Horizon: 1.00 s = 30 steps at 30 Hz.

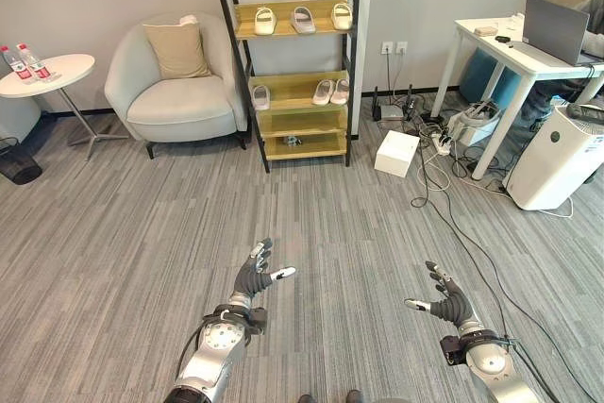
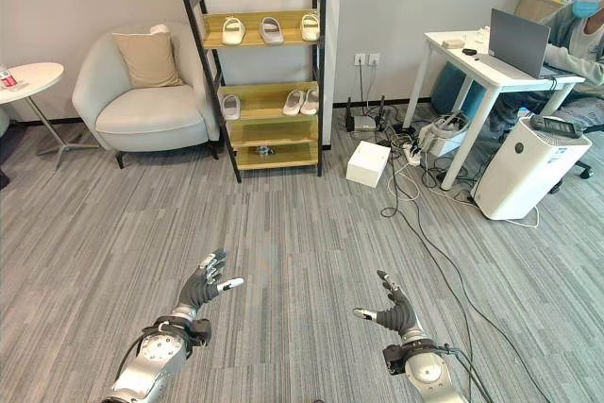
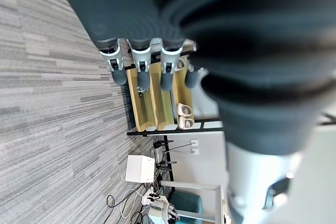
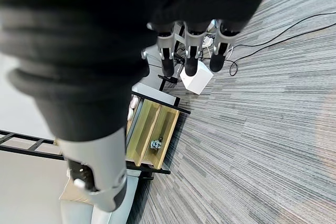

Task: Arrange the slippers neatly on the shoe rack.

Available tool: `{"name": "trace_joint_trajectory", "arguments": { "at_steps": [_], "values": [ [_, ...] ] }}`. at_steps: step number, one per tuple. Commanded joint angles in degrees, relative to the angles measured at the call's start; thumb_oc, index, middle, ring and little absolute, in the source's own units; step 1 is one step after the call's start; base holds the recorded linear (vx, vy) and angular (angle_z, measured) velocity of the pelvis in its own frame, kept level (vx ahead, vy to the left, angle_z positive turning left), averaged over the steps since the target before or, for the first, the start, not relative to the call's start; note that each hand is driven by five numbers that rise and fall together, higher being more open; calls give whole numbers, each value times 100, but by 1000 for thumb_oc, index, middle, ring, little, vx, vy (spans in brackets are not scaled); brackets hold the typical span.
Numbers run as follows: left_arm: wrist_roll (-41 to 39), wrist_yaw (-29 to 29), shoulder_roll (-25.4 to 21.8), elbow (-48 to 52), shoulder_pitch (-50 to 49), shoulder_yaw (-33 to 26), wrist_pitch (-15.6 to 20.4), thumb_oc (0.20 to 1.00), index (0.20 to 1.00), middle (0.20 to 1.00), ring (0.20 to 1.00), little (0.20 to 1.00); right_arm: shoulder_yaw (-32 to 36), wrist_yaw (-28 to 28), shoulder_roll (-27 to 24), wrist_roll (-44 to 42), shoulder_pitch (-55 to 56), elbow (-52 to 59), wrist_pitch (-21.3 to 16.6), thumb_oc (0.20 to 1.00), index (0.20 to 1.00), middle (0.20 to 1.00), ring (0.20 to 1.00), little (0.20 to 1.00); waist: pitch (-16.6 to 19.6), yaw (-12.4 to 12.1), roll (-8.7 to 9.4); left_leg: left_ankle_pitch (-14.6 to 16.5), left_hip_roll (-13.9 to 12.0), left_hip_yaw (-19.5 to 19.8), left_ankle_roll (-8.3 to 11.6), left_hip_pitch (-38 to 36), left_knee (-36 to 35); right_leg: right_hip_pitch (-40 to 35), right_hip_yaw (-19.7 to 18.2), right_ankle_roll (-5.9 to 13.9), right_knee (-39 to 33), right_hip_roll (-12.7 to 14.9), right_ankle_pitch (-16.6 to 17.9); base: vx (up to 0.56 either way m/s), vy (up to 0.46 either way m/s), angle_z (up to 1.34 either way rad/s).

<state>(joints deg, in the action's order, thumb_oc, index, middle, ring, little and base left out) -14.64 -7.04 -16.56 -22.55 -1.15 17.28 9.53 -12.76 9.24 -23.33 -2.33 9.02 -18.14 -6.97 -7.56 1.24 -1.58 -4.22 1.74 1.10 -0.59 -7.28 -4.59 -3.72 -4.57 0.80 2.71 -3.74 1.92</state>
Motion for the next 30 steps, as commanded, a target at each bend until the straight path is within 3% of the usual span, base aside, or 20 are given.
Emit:
{"name": "trace_joint_trajectory", "arguments": {
  "at_steps": [1, 12, 18, 30],
  "values": [
    [158, -109, -122, 236, 223, -166, 211, 1000, 1000, 1000, 1000, 1000, 28, 96, 83, -14, -299, 207, -206, 1000, 1000, 1000, 1000, 1000, 89, -8, 301, 399, 129, 444, 1, -10, -22, -294, -621, 390, -421, 246, -161, 0, 0, 0],
    [24, -116, -80, 142, 211, -187, 148, 1000, 1000, 1000, 1000, 1000, -21, 152, 80, 52, -400, 285, -141, 1000, 1000, 1000, 1000, 1000, -57, -13, 270, 370, 129, 415, 8, 56, -37, -204, -550, 416, -392, 295, -155, -3, 1, 0],
    [60, -147, -86, 75, 402, -143, 174, 1000, 1000, 1000, 1000, 1000, 53, 242, 41, 92, -481, 270, -123, 1000, 1000, 1000, 1000, 1000, -162, 49, 246, 250, 138, 249, 112, 309, 3, 26, -376, 446, -206, 367, -158, -51, 17, 9],
    [182, -131, -173, 263, 106, -276, 118, 1000, 1000, 1000, 1000, 1000, 37, 176, -4, 235, -337, 401, -91, 1000, 1000, 1000, 1000, 1000, -221, 16, 236, 377, 143, 216, -3, 138, -41, -95, -539, 473, -327, 332, -131, 10, 6, 1]
  ]
}}
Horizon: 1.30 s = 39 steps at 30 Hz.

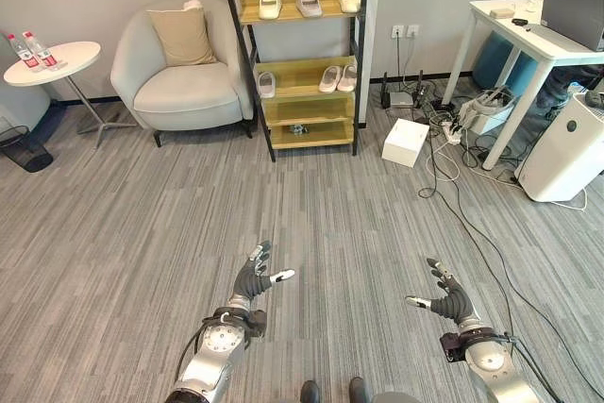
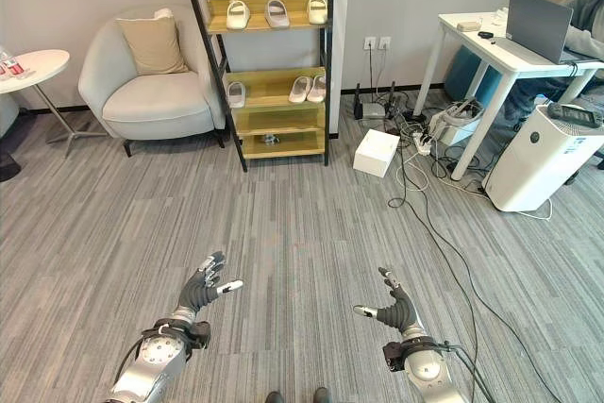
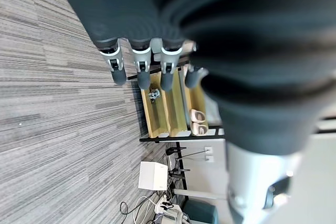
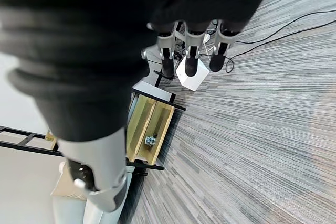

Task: Arrange the slippers neatly on the shoe rack.

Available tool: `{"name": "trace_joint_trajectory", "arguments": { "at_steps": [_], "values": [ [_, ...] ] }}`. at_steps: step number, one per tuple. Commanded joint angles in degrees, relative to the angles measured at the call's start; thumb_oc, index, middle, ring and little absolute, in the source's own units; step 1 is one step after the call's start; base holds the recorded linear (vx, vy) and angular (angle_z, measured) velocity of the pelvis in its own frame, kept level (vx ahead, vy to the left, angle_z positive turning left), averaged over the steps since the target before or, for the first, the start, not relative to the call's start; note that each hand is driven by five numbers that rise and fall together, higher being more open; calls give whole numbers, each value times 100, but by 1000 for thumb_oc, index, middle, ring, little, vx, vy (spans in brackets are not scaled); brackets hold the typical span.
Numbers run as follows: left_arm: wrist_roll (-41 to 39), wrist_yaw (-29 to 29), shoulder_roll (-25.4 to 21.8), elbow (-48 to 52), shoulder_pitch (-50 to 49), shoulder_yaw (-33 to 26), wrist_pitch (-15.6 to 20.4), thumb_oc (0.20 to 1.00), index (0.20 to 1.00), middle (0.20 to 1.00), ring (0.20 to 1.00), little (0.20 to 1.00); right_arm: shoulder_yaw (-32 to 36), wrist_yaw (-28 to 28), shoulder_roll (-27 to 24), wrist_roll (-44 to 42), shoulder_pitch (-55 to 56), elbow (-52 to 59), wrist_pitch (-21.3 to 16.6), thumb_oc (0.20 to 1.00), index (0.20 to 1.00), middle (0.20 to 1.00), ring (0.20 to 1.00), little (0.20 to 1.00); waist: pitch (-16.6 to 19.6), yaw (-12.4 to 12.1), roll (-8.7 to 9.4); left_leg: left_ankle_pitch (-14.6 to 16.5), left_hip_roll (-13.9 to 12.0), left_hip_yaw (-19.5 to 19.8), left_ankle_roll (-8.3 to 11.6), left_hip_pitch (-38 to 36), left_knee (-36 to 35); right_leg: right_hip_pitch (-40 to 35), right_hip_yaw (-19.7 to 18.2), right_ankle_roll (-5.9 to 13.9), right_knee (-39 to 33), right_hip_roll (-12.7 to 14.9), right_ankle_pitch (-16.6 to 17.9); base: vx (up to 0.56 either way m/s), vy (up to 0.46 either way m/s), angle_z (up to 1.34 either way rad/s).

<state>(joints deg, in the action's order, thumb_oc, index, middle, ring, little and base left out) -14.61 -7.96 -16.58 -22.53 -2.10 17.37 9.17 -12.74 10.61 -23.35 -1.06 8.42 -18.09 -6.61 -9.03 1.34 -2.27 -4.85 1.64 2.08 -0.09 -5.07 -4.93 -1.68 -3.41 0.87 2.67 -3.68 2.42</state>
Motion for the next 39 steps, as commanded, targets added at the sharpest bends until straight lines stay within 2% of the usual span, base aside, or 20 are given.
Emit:
{"name": "trace_joint_trajectory", "arguments": {
  "at_steps": [1, 8, 9, 12, 14, 15, 18, 20, 21, 23, 26, 29, 30, 32, 33, 34, 35, 36, 37, 39],
  "values": [
    [189, -42, -178, 268, 185, -297, 153, 1000, 1000, 1000, 1000, 1000, 37, 38, 1, 107, -271, 393, -121, 1000, 1000, 1000, 1000, 1000, -89, 6, 303, 445, 156, 109, -57, -76, -7, -293, -668, 472, -320, 331, -180, 15, 41, -5],
    [227, -88, -231, 285, 208, -348, 123, 1000, 1000, 1000, 1000, 1000, -67, 11, -6, 15, -435, 298, -104, 1000, 1000, 1000, 1000, 1000, -188, -68, 364, 511, 167, 87, -97, -4, 117, -217, -749, 500, -277, 351, -197, 15, 46, -10],
    [242, -132, -253, 268, 270, -343, 133, 1000, 1000, 1000, 1000, 1000, -104, 29, -32, -6, -614, 282, -120, 1000, 1000, 1000, 1000, 1000, -272, -109, 403, 669, 236, 102, -195, 173, 379, -126, -801, 510, -111, 382, -324, 3, 94, -4],
    [241, -124, -271, 229, 367, -327, 135, 1000, 1000, 1000, 1000, 1000, -78, 45, -73, 62, -769, 331, -140, 1000, 1000, 1000, 1000, 1000, -381, -137, 376, 751, 269, 44, -306, 300, 475, 424, -828, 652, 838, 390, -415, -32, 88, -9],
    [269, -113, -270, 198, 450, -279, 112, 1000, 1000, 1000, 1000, 1000, -71, 43, -85, 103, -878, 320, -133, 1000, 1000, 1000, 1000, 1000, -509, -99, 398, 794, 298, -2, -364, 275, 519, 889, -738, 871, 1667, 455, -26, 36, 71, -25],
    [292, -106, -265, 209, 435, -300, 109, 1000, 1000, 1000, 1000, 1000, -37, 12, -78, 108, -838, 362, -128, 1000, 1000, 1000, 1000, 1000, -577, -46, 359, 837, 260, 53, -368, 117, 494, 1234, -588, 837, 2008, 473, 184, 236, 59, -4],
    [302, -130, -268, 230, 467, -300, 129, 1000, 1000, 1000, 1000, 1000, 43, 55, -144, 74, -827, 377, -111, 1000, 1000, 1000, 1000, 1000, -623, 163, 349, 1022, 342, 257, -370, -316, 319, 1725, -354, 723, 1426, 359, 262, 325, 4, 11],
    [363, -151, -234, 181, 550, -262, 99, 1000, 1000, 1000, 1000, 1000, 57, 114, -129, 39, -847, 353, -99, 1000, 1000, 1000, 1000, 1000, -657, 331, 379, 1178, 372, 415, -353, -615, 213, 1897, -250, 803, 833, 287, 414, 296, -39, 33],
    [364, -152, -230, 176, 554, -262, 101, 1000, 1000, 1000, 1000, 1000, 54, 116, -131, 39, -850, 349, -100, 1000, 1000, 1000, 1000, 1000, -666, 347, 349, 1195, 340, 432, -353, -640, 202, 1858, -221, 800, 802, 269, 414, 417, -78, 47],
    [464, -190, -171, 73, 685, -256, 99, 1000, 1000, 1000, 1000, 1000, 65, 153, -97, 55, -856, 325, -86, 1000, 1000, 1000, 1000, 1000, -661, 575, 367, 1443, 309, 579, -285, -1114, 31, 2158, 2, 920, 126, 233, 648, 468, -104, 62],
    [409, -183, -120, 19, 765, -209, 161, 1000, 1000, 1000, 1000, 1000, 123, 128, -146, 67, -737, 386, -135, 1000, 1000, 1000, 1000, 1000, -521, 742, 420, 1693, 242, 702, -157, -1390, 29, 2075, 129, 880, -41, 440, 796, 359, -193, 63],
    [317, -191, -40, 13, 761, -183, 179, 1000, 1000, 1000, 1000, 1000, 151, 100, -198, 88, -665, 399, -156, 1000, 1000, 1000, 1000, 1000, -418, 786, 396, 1742, 74, 644, -30, -1412, 169, 1963, 159, 756, 87, 428, 890, 283, -190, -10],
    [263, -194, -10, 10, 760, -177, 195, 1000, 1000, 1000, 1000, 1000, 178, 73, -240, 76, -598, 425, -193, 1000, 1000, 1000, 1000, 1000, -351, 823, 354, 1616, -58, 628, 80, -1383, 350, 1901, 151, 694, 149, 367, 849, 285, -189, 13],
    [45, -135, 30, -6, 739, -195, 250, 1000, 1000, 1000, 1000, 1000, 227, -3, -327, 44, -488, 412, -223, 1000, 1000, 1000, 1000, 1000, -263, 873, 219, 1118, -254, 590, 304, -1257, 884, 1788, 211, 570, 310, 258, 680, 321, -199, 9],
    [43, -134, 32, -5, 737, -195, 250, 1000, 1000, 1000, 1000, 1000, 228, -4, -331, 43, -485, 414, -223, 1000, 1000, 1000, 1000, 1000, -253, 886, 212, 1127, -259, 604, 307, -1239, 899, 1798, 225, 567, 317, 260, 672, 220, -124, -5],
    [-38, -126, 42, -10, 721, -214, 266, 1000, 1000, 1000, 1000, 1000, 226, -43, -362, 11, -453, 395, -249, 1000, 1000, 1000, 1000, 1000, -236, 891, 166, 784, -307, 612, 392, -1144, 1211, 1706, 201, 493, 340, 196, 578, 360, -247, -16],
    [-172, -98, 48, -45, 700, -280, 261, 1000, 1000, 1000, 1000, 1000, 311, -96, -442, -79, -341, 391, -269, 1000, 1000, 1000, 1000, 1000, -243, 879, 177, 44, -288, 638, 540, -771, 2193, 1448, 92, 336, 408, 166, 357, 352, -244, -4],
    [-174, -97, 45, -42, 699, -279, 259, 1000, 1000, 1000, 1000, 1000, 314, -97, -441, -79, -338, 394, -267, 1000, 1000, 1000, 1000, 1000, -239, 882, 179, 63, -282, 643, 539, -740, 2238, 1461, 95, 338, 417, 171, 354, 507, -376, -4],
    [-163, -101, 19, -22, 658, -362, 233, 1000, 1000, 1000, 1000, 1000, 394, -149, -553, -146, -205, 358, -281, 1000, 1000, 1000, 1000, 1000, -296, 821, 293, -514, -94, 726, 604, -369, 3293, 1211, -176, 158, 497, 99, 149, 399, -272, -8],
    [-173, -109, 9, -12, 638, -381, 225, 1000, 1000, 1000, 1000, 1000, 415, -117, -593, -126, -168, 305, -227, 1000, 1000, 1000, 1000, 1000, -329, 742, 372, -496, -46, 550, 542, -46, 3869, 972, -363, 62, 567, 119, -65, 461, -278, -12]
  ]
}}
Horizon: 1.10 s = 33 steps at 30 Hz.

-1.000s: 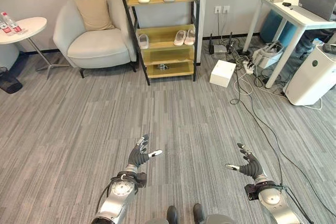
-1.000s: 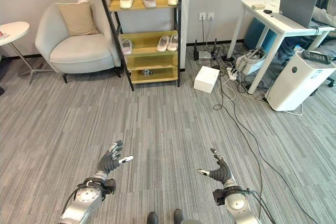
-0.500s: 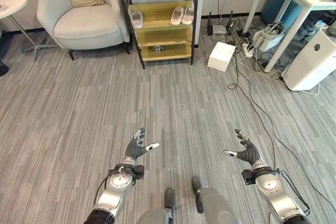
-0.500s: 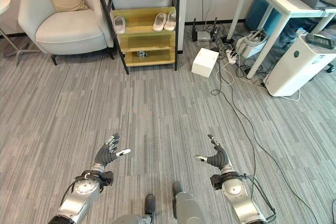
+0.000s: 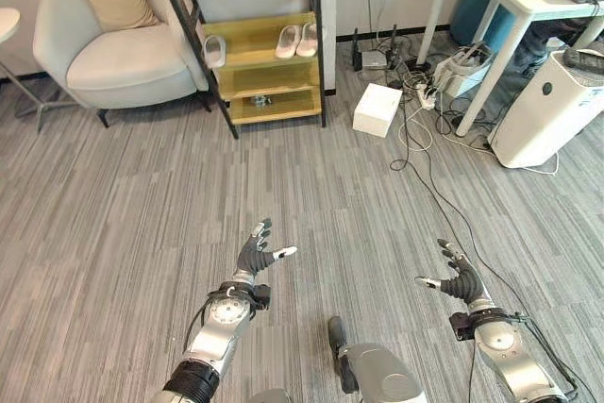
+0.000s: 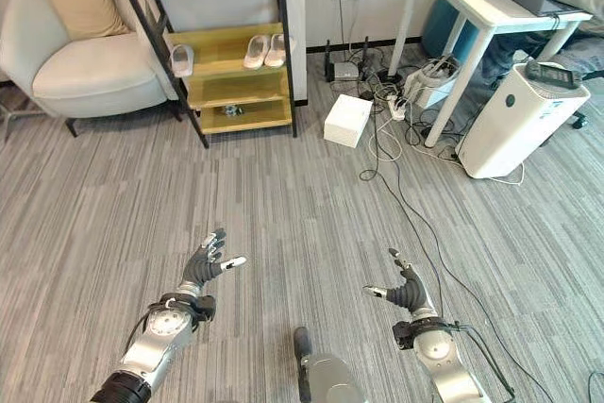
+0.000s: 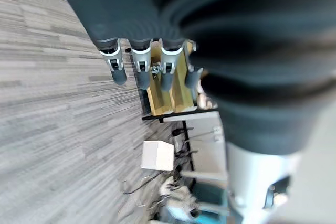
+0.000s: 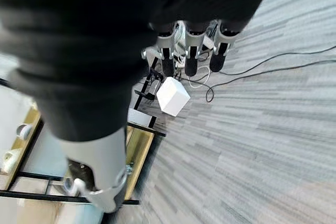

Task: Arrange the slippers neatly on the shoe rack.

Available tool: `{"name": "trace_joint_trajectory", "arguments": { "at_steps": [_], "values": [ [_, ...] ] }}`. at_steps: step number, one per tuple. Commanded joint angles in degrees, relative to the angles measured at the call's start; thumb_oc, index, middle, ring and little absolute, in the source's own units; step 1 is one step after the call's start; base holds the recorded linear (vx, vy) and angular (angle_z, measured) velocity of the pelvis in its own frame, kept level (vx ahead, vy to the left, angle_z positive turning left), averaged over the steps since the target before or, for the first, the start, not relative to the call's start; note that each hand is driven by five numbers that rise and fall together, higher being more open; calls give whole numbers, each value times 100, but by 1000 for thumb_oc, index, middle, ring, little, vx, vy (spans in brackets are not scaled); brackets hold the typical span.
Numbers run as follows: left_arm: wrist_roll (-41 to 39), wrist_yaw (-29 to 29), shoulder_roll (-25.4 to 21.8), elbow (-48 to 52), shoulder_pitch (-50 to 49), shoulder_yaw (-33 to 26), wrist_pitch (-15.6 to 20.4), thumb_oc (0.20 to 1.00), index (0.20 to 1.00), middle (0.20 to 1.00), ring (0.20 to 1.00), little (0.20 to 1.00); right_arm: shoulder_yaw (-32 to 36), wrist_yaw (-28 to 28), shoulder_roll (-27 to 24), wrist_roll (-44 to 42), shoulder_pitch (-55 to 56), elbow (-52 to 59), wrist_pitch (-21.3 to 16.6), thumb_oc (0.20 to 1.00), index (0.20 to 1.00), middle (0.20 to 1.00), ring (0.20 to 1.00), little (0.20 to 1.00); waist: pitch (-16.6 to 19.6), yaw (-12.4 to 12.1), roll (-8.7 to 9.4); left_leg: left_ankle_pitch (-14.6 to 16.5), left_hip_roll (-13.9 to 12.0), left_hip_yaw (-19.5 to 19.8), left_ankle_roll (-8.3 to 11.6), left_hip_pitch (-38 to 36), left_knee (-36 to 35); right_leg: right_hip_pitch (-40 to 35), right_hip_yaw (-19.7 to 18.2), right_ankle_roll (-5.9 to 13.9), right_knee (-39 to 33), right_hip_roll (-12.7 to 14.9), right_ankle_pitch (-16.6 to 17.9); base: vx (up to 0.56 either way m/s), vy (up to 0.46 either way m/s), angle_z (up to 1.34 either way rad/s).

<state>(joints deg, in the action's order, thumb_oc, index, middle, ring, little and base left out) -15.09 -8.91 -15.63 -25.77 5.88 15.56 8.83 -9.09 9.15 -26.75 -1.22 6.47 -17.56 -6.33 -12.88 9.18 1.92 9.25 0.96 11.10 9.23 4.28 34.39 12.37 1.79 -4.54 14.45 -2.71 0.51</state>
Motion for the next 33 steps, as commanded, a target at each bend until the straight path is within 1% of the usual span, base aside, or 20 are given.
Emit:
{"name": "trace_joint_trajectory", "arguments": {
  "at_steps": [1, 2, 5, 6, 8, 9, 12, 15, 16, 17, 18, 19, 21, 23, 25, 27, 28, 30, 32, 33],
  "values": [
    [-130, 14, -79, 338, -180, -209, 248, 1000, 1000, 1000, 1000, 1000, 74, 22, -276, -108, 62, 236, -228, 1000, 1000, 1000, 1000, 1000, 16, -132, -2, -1745, 33, -462, -510, -741, 135, -591, -990, 556, -581, 29, 28, 449, -203, -18],
    [-139, 22, -81, 354, -202, -217, 243, 1000, 1000, 1000, 1000, 1000, 107, 28, -296, -113, 98, 233, -208, 1000, 1000, 1000, 1000, 1000, -26, -240, 56, -1446, 50, -610, -614, -376, 213, -802, -1064, 515, -589, 58, -96, 429, -176, -29],
    [-165, 42, -104, 394, -254, -234, 241, 1000, 1000, 1000, 1000, 1000, 144, 17, -300, -121, 105, 224, -187, 1000, 1000, 1000, 1000, 1000, -25, -396, 130, -1213, 59, -904, -713, 187, -212, -1078, -1133, 530, -665, 168, -217, 384, -86, -12],
    [-168, 52, -118, 397, -282, -232, 229, 1000, 1000, 1000, 1000, 1000, 145, 26, -295, -118, 97, 208, -168, 1000, 1000, 1000, 1000, 1000, -36, -519, 94, -1144, -11, -1149, -733, 659, -980, -1364, -1115, 564, -744, 189, -346, 489, 4, 4],
    [-150, 46, -90, 403, -326, -255, 189, 1000, 1000, 1000, 1000, 1000, 114, 40, -263, -105, 93, 196, -161, 1000, 1000, 1000, 1000, 1000, -50, -758, -19, -1366, -124, -1359, -724, 838, -2467, -1802, -1200, 600, -846, 112, -615, 689, 21, -6],
    [-87, 21, -69, 429, -350, -306, 175, 1000, 1000, 1000, 1000, 1000, 87, 72, -265, -24, 87, 185, -148, 1000, 1000, 1000, 1000, 1000, -74, -914, -109, -1724, -133, -1530, -657, 1149, -3295, -2190, -1281, 600, -941, 26, -785, 553, 22, 21],
    [-11, 17, -44, 432, -479, -401, 139, 1000, 1000, 1000, 1000, 1000, 20, 53, -183, 89, 15, 120, -65, 1000, 1000, 1000, 1000, 1000, -1, -1110, -73, -1909, -135, -1971, -620, 1456, -3823, -2837, -1584, 641, -1103, 111, -1053, 578, 21, -21],
    [43, 24, -76, 556, -750, -533, 122, 1000, 1000, 1000, 1000, 1000, -106, -122, -95, 183, 23, 233, -30, 1000, 1000, 1000, 1000, 1000, 258, -1388, -169, -2371, -176, -1817, -615, 1364, -3699, -3187, -1917, 792, -1143, 316, -1116, 586, 122, -49],
    [44, 24, -74, 561, -760, -525, 119, 1000, 1000, 1000, 1000, 1000, -101, -123, -97, 184, 37, 237, -28, 1000, 1000, 1000, 1000, 1000, 269, -1373, -125, -2347, -113, -1819, -619, 1333, -3734, -3207, -1882, 796, -1134, 369, -1162, 548, 175, -77],
    [33, 51, -55, 562, -785, -517, 104, 1000, 1000, 1000, 1000, 1000, -132, -159, -81, 238, 42, 265, -1, 1000, 1000, 1000, 1000, 1000, 350, -1380, -80, -2377, -14, -1837, -664, 1328, -3629, -3233, -1866, 882, -1036, 544, -1039, 486, 154, -103],
    [91, 59, -69, 516, -833, -554, 100, 1000, 1000, 1000, 1000, 1000, -225, -217, -21, 336, -23, 187, 0, 1000, 1000, 1000, 1000, 1000, 541, -1493, 44, -2291, 72, -1859, -745, 1284, -3450, -3074, -1936, 1227, -644, 864, -279, 491, 150, -92],
    [91, 59, -65, 515, -834, -546, 99, 1000, 1000, 1000, 1000, 1000, -218, -217, -25, 336, -17, 185, 0, 1000, 1000, 1000, 1000, 1000, 556, -1477, 91, -2248, 136, -1858, -743, 1265, -3471, -3083, -1896, 1221, -618, 917, -337, 459, 110, -66],
    [175, 96, -136, 483, -821, -527, 51, 1000, 1000, 1000, 1000, 1000, -266, -251, 47, 295, -68, 141, -11, 1000, 1000, 1000, 1000, 1000, 525, -1479, 172, -1985, 180, -1856, -906, 1028, -3366, -2743, -2106, 1483, 530, 1015, 904, 335, 48, -81],
    [203, 188, -248, 497, -776, -479, 18, 1000, 1000, 1000, 1000, 1000, -289, -265, 165, 239, -81, 120, -14, 1000, 1000, 1000, 1000, 1000, 348, -1369, 41, -1610, 183, -1701, -1138, 492, -3319, -2121, -1974, 1492, 1933, 773, 1507, 514, 152, -20],
    [223, 186, -275, 527, -748, -480, 19, 1000, 1000, 1000, 1000, 1000, -295, -266, 186, 237, -80, 121, -25, 1000, 1000, 1000, 1000, 1000, 273, -1293, -67, -1514, 149, -1603, -1210, 269, -3348, -1724, -1881, 1395, 2455, 626, 1433, 319, 133, 9],
    [268, 204, -315, 575, -704, -484, 5, 1000, 1000, 1000, 1000, 1000, -266, -299, 213, 226, -29, 143, -15, 1000, 1000, 1000, 1000, 1000, 136, -1067, -154, -1307, 238, -1324, -1297, -263, -3464, -1087, -1625, 1124, 2637, 485, 927, 435, 96, 35],
    [253, 254, -352, 643, -664, -413, 32, 1000, 1000, 1000, 1000, 1000, -204, -324, 180, 152, 36, 169, -30, 1000, 1000, 1000, 1000, 1000, 9, -824, -195, -1013, 302, -1100, -1314, -758, -3550, -473, -1116, 978, 2153, 484, 146, 608, 46, 60],
    [272, 253, -342, 729, -657, -350, 34, 1000, 1000, 1000, 1000, 1000, -158, -296, 128, 130, 81, 215, -27, 1000, 1000, 1000, 1000, 1000, -79, -620, -213, -773, 354, -915, -1285, -1132, -3611, -8, -729, 1031, 1403, 303, 77, 574, -28, 59],
    [363, 248, -305, 730, -612, -322, 55, 1000, 1000, 1000, 1000, 1000, -126, -280, 108, 89, 117, 233, -17, 1000, 1000, 1000, 1000, 1000, -80, -343, -44, -373, 517, -626, -1196, -1757, -3738, 348, -436, 1250, -249, 165, 359, 664, -121, 69],
    [364, 248, -300, 729, -617, -323, 56, 1000, 1000, 1000, 1000, 1000, -129, -280, 103, 90, 122, 236, -15, 1000, 1000, 1000, 1000, 1000, -113, -289, -105, -344, 446, -573, -1190, -1823, -3756, 222, -359, 1244, -368, 131, 387, 737, -182, 92]
  ]
}}
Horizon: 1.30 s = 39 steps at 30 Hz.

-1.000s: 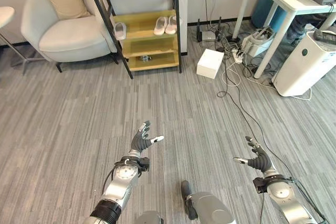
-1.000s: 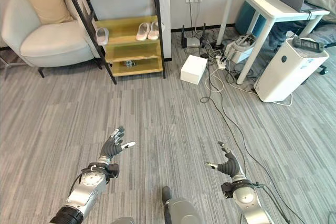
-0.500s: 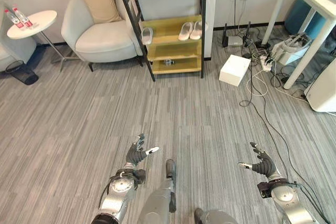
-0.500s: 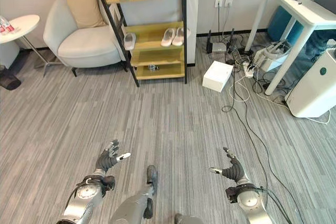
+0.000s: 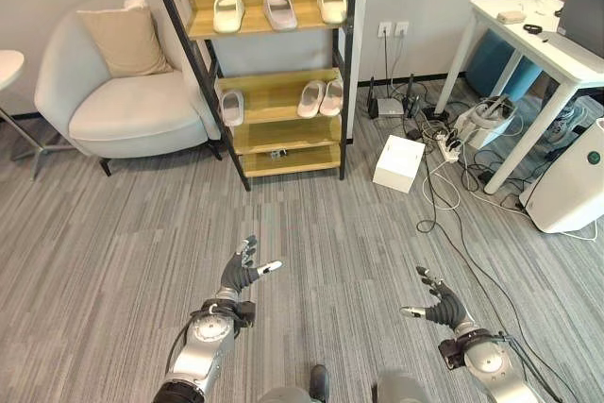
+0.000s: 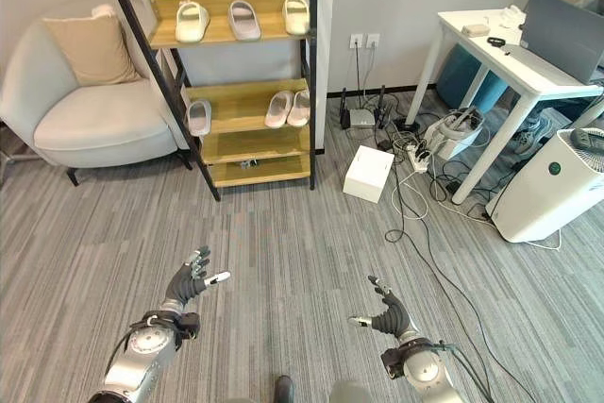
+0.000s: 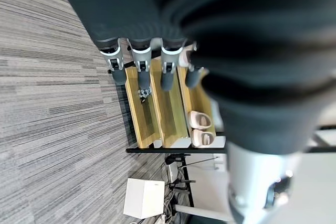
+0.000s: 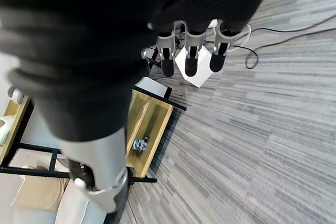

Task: Arrange the slippers neatly on the shoe rack.

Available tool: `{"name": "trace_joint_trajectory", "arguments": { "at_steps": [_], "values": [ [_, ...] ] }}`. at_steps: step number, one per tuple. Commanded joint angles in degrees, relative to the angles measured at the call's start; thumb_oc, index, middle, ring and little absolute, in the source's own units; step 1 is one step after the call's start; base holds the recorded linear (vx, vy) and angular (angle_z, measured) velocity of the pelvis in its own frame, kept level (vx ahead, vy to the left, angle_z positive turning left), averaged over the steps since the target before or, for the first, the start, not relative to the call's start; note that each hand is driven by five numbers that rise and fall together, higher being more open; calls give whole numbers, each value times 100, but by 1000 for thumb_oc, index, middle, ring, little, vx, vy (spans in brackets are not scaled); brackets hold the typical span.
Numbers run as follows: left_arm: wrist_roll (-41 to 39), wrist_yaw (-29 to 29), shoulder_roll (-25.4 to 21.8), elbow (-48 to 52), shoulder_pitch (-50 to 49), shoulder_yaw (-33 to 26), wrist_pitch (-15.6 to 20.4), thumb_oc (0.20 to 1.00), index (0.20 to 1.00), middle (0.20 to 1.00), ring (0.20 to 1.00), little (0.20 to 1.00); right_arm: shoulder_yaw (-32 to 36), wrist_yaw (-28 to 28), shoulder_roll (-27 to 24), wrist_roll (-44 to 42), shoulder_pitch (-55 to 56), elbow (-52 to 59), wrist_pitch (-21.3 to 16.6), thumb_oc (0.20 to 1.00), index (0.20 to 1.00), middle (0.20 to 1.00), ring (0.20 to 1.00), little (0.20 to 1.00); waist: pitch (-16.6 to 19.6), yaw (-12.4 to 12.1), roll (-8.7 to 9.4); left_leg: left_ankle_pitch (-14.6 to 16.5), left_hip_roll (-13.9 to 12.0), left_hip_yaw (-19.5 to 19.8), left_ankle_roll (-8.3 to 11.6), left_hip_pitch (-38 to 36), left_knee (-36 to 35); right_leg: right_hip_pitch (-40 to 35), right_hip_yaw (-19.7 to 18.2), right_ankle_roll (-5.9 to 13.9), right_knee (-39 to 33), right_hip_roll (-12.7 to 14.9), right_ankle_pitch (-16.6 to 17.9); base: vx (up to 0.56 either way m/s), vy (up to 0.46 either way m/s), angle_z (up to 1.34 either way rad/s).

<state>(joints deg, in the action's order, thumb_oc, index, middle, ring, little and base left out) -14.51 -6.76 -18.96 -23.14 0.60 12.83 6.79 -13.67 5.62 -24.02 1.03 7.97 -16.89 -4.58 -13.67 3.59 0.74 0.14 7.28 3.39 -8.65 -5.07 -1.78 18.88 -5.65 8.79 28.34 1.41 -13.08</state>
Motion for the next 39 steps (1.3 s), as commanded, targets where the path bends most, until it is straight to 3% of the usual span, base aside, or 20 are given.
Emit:
{"name": "trace_joint_trajectory", "arguments": {
  "at_steps": [1, 5, 6, 7, 8, 9, 10, 12, 15, 19, 22, 23, 24, 27, 31, 32, 34, 35, 36, 39],
  "values": [
    [382, 25, 54, 460, 12, -19, 287, 1000, 1000, 1000, 1000, 1000, 350, 80, -171, -132, 2, 186, -177, 1000, 1000, 1000, 1000, 1000, -5, 395, 62, 739, -209, 297, 682, -1187, -155, -199, 523, -9, -2275, -258, 1952, 481, -167, 81],
    [389, 39, 94, 405, 180, 88, 366, 1000, 1000, 1000, 1000, 1000, 412, 71, -210, -188, 86, 218, -258, 1000, 1000, 1000, 1000, 1000, 85, 558, 96, 723, -337, 507, 850, -1332, 49, -306, 554, -86, -2451, -155, 2172, 410, -236, 59],
    [375, 8, 170, 362, 221, 159, 358, 1000, 1000, 1000, 1000, 1000, 415, 44, -235, -220, 109, 214, -283, 1000, 1000, 1000, 1000, 1000, 196, 580, 101, 665, -510, 516, 1034, -1345, 325, -430, 444, -234, -2311, -205, 2232, 268, -187, 46],
    [376, 7, 175, 359, 222, 161, 359, 1000, 1000, 1000, 1000, 1000, 417, 43, -239, -221, 110, 214, -285, 1000, 1000, 1000, 1000, 1000, 197, 583, 87, 679, -521, 518, 1038, -1342, 335, -428, 452, -239, -2305, -214, 2225, 375, -275, 37],
    [347, 26, 190, 337, 242, 209, 374, 1000, 1000, 1000, 1000, 1000, 403, 43, -247, -268, 113, 190, -308, 1000, 1000, 1000, 1000, 1000, 239, 575, 64, 573, -613, 504, 1115, -1250, 589, -542, 417, -273, -2297, -257, 2160, 321, -236, 42],
    [220, 5, 230, 262, 318, 269, 400, 1000, 1000, 1000, 1000, 1000, 333, 66, -299, -347, 47, 125, -354, 1000, 1000, 1000, 1000, 1000, 248, 541, 22, -75, -664, 556, 1246, -889, 1418, -809, 279, -401, -2273, -354, 2029, 447, -333, 46],
    [159, -2, 229, 255, 326, 275, 392, 1000, 1000, 1000, 1000, 1000, 338, 61, -353, -406, 22, 132, -378, 1000, 1000, 1000, 1000, 1000, 217, 512, 45, -478, -624, 647, 1301, -635, 2000, -940, 181, -481, -2258, -398, 1927, 425, -307, 36],
    [104, -12, 210, 221, 358, 295, 384, 1000, 1000, 1000, 1000, 1000, 317, 59, -417, -489, -27, 130, -384, 1000, 1000, 1000, 1000, 1000, 196, 459, 127, -850, -476, 625, 1422, -281, 2944, -1204, 46, -606, -2302, -385, 1766, 314, -235, -7],
    [20, -36, 225, 236, 315, 279, 393, 1000, 1000, 1000, 1000, 1000, 292, 100, -481, -454, -41, 127, -329, 1000, 1000, 1000, 1000, 1000, 114, 275, 159, -738, -560, 209, 1339, 207, 3535, -1657, -93, -722, -2321, -364, 1486, 366, -206, -21],
    [-35, -61, 229, 246, 276, 224, 385, 1000, 1000, 1000, 1000, 1000, 334, 136, -511, -452, 2, 140, -314, 1000, 1000, 1000, 1000, 1000, 78, 104, 243, -395, -566, -63, 1191, 745, 3377, -1919, -216, -752, -2327, -269, 1326, 196, -60, -28],
    [-47, -117, 229, 227, 212, 178, 373, 1000, 1000, 1000, 1000, 1000, 382, 174, -514, -430, 55, 123, -305, 1000, 1000, 1000, 1000, 1000, 38, -106, 173, -156, -723, -443, 1104, 1396, 1759, -2308, -272, -700, -2331, -247, 985, 364, 31, -17],
    [-47, -119, 231, 227, 209, 182, 372, 1000, 1000, 1000, 1000, 1000, 382, 175, -516, -429, 58, 121, -306, 1000, 1000, 1000, 1000, 1000, 35, -120, 190, -162, -705, -462, 1100, 1342, 1699, -2327, -286, -698, -2325, -226, 959, 405, 63, -26],
    [-39, -142, 223, 239, 197, 132, 353, 1000, 1000, 1000, 1000, 1000, 413, 215, -515, -408, 102, 111, -299, 1000, 1000, 1000, 1000, 1000, 11, -241, 61, -638, -819, -499, 1161, 1667, 821, -2639, -365, -702, -2366, -325, 776, 422, 50, -38],
    [-10, -167, 226, 259, 173, 70, 335, 1000, 1000, 1000, 1000, 1000, 429, 261, -453, -360, 125, 56, -262, 1000, 1000, 1000, 1000, 1000, -12, -366, 28, -987, -829, -660, 1272, 1836, -22, -3084, -550, -712, -2424, -318, 537, 396, 46, -35],
    [26, -141, 206, 366, -30, -78, 313, 1000, 1000, 1000, 1000, 1000, 393, 162, -404, -267, 136, 78, -192, 1000, 1000, 1000, 1000, 1000, 115, -548, -47, -1178, -981, -917, 1337, 1950, -216, -3532, -893, -622, -2525, -186, 334, 409, 144, -30],
    [45, -141, 211, 358, -75, -59, 298, 1000, 1000, 1000, 1000, 1000, 382, 144, -374, -217, 176, 107, -204, 1000, 1000, 1000, 1000, 1000, 203, -581, -124, -1406, -1055, -867, 1348, 1898, -236, -3581, -948, -589, -2587, -196, 320, 348, 182, -48],
    [79, -137, 183, 296, -99, -69, 301, 1000, 1000, 1000, 1000, 1000, 323, 84, -327, -112, 131, 125, -174, 1000, 1000, 1000, 1000, 1000, 419, -582, -79, -1402, -934, -879, 1271, 1780, -162, -3588, -1016, -407, -2471, 142, 305, 396, 253, -53],
    [79, -136, 180, 295, -100, -69, 302, 1000, 1000, 1000, 1000, 1000, 321, 84, -324, -111, 131, 124, -174, 1000, 1000, 1000, 1000, 1000, 426, -584, -65, -1398, -922, -887, 1268, 1783, -160, -3582, -1017, -404, -2464, 155, 293, 351, 223, -24],
    [112, -102, 165, 280, -111, -62, 287, 1000, 1000, 1000, 1000, 1000, 295, 57, -296, -85, 110, 121, -168, 1000, 1000, 1000, 1000, 1000, 479, -583, -16, -1341, -841, -916, 1213, 1734, -121, -3529, -1076, -305, -2208, 289, 450, 276, 150, -5],
    [169, -41, 48, 342, -122, -22, 273, 1000, 1000, 1000, 1000, 1000, 222, 23, -197, -6, -11, 112, -187, 1000, 1000, 1000, 1000, 1000, 475, -569, 82, -974, -638, -969, 944, 1322, -116, -2955, -1200, 13, -877, 499, 1639, 225, 121, -13]
  ]
}}
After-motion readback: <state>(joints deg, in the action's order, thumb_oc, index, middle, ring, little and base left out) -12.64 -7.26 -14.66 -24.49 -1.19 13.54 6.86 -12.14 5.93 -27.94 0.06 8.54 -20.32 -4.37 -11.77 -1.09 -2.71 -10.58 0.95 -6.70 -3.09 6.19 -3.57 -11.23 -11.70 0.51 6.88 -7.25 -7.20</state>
